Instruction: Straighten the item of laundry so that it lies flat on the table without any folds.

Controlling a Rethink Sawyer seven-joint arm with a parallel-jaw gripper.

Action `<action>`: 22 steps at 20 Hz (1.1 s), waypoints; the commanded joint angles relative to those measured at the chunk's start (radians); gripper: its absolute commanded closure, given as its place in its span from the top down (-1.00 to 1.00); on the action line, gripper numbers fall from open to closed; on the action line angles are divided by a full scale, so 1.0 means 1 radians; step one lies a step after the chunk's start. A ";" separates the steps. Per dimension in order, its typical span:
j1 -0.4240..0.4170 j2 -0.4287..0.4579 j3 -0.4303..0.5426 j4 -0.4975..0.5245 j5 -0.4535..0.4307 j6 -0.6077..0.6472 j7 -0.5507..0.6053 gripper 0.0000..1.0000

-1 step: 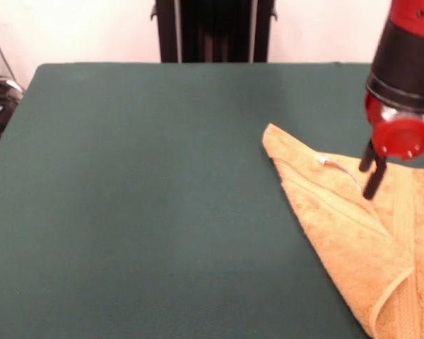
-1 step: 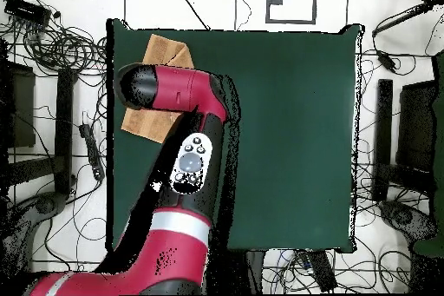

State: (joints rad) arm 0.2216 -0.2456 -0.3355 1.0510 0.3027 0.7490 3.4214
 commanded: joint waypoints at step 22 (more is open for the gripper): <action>-0.042 0.055 0.317 -0.201 -0.261 0.013 -0.338 1.00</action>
State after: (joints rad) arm 0.1181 -0.1959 -0.1199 0.8822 0.0092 0.7385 3.0511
